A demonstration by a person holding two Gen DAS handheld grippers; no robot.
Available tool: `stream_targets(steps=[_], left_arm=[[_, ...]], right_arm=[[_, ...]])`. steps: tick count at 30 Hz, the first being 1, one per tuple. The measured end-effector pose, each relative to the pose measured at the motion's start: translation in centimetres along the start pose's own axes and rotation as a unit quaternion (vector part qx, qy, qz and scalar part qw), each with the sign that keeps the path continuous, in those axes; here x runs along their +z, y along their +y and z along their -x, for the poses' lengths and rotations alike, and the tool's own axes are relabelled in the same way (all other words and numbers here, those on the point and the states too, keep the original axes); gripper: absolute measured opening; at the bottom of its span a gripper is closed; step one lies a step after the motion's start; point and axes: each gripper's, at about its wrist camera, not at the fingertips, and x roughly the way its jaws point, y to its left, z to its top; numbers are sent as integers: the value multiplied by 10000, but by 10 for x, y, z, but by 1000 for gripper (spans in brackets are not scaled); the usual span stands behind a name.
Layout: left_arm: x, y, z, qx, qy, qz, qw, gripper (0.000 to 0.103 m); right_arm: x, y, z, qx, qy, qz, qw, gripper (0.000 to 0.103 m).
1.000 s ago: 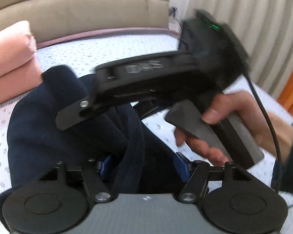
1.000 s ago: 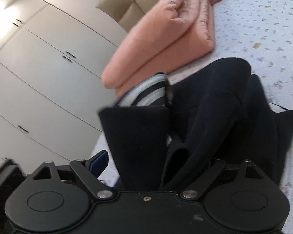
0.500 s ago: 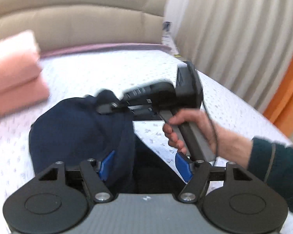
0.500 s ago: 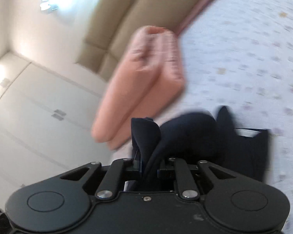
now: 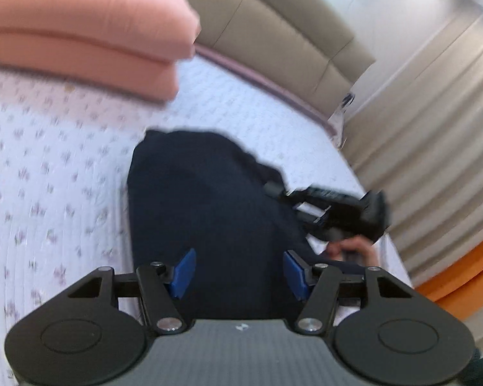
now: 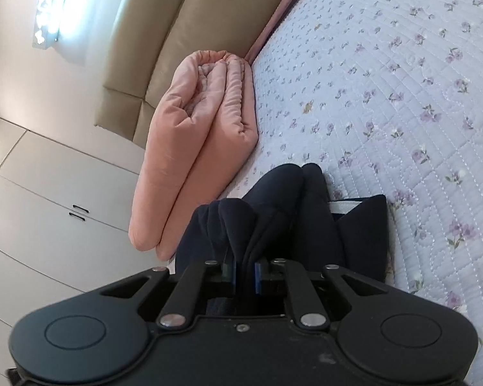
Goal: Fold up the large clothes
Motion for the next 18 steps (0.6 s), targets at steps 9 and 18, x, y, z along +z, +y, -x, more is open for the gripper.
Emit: stream_targets(steps=[9,18], left_arm=[[-35,-10,-40,-123,794,-789,9936,51],[-14,-38,-4,-368,418,-1167,9916,57]], right_arm=[[-39,24,11,123,1191,169,9927,85],[-57,94,55,-28,-96,1210,9926,17]])
